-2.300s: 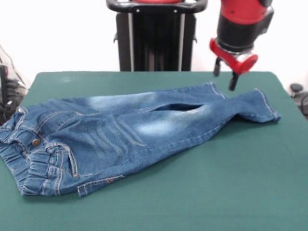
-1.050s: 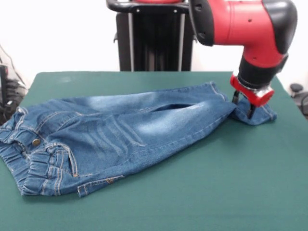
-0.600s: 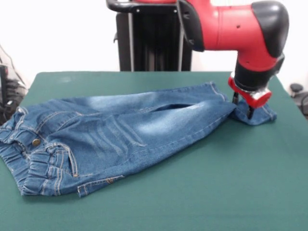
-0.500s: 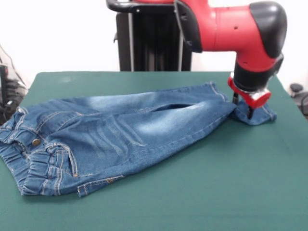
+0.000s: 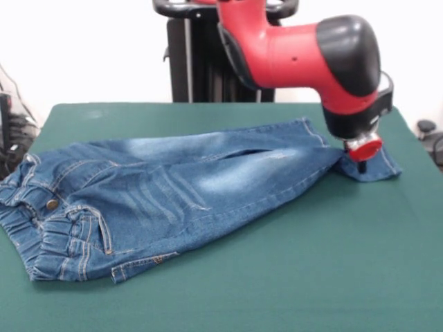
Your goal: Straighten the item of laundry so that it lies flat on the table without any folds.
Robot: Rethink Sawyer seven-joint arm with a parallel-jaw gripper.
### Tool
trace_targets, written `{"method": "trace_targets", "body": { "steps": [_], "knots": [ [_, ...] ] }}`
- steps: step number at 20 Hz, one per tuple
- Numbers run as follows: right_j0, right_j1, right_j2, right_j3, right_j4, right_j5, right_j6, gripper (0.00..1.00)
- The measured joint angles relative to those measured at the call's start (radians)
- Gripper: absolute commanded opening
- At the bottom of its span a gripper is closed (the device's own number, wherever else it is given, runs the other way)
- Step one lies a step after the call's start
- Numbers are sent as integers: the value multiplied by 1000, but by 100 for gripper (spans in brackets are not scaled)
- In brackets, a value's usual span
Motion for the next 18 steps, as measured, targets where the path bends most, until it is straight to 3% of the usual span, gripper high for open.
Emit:
{"method": "trace_targets", "body": {
  "steps": [6, 18],
  "knots": [
    [-79, 21, 87, 48, 87, -49, 0, 100],
    [-70, 28, 150, 53, 135, -147, 0, 100]
  ]
}}
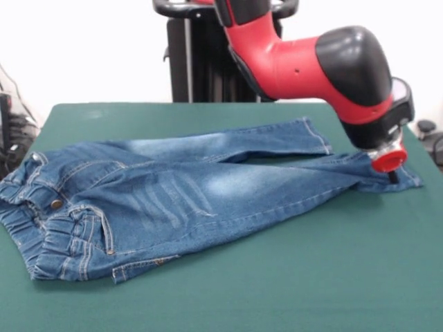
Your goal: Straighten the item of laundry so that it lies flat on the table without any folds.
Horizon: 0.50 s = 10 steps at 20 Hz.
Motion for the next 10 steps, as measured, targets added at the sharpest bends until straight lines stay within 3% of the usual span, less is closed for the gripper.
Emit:
{"method": "trace_targets", "body": {
  "steps": [10],
  "knots": [
    [66, -16, -16, -1, 38, -2, 0, 100]
  ]
}}
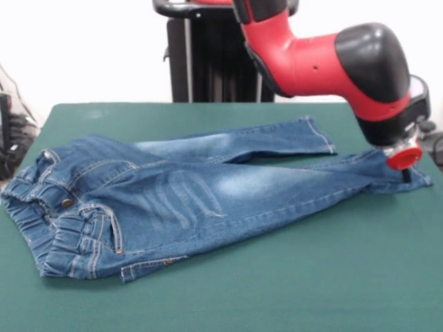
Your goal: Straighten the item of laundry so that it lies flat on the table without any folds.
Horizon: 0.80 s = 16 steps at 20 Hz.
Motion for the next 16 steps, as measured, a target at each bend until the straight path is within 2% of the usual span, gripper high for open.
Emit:
{"method": "trace_targets", "body": {
  "steps": [4, 5, 9, 11, 16],
  "knots": [
    [69, -24, -48, -8, 0, 9, 0, 100],
    [128, -40, -90, -21, 0, 39, 0, 100],
    [237, -54, -180, -62, -20, 129, 0, 100],
    [342, -63, -288, -113, -80, 239, 0, 100],
    [446, -88, -426, -176, -186, 397, 0, 100]
  ]
}}
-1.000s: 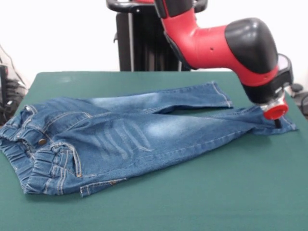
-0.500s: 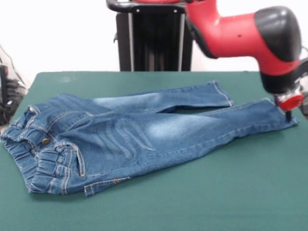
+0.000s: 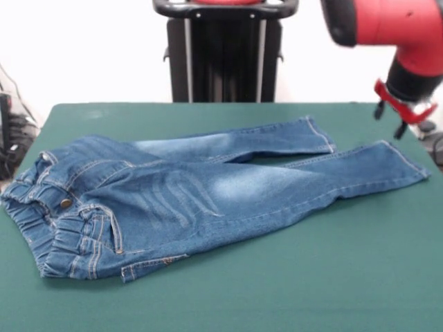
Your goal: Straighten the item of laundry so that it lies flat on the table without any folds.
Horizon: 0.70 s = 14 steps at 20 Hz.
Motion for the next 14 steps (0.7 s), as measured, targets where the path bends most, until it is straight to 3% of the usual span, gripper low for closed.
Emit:
{"method": "trace_targets", "body": {
  "steps": [5, 14],
  "knots": [
    [11, -58, -93, -35, -65, 81, 0, 100],
    [-72, -199, -173, -46, -80, 88, 0, 100]
  ]
}}
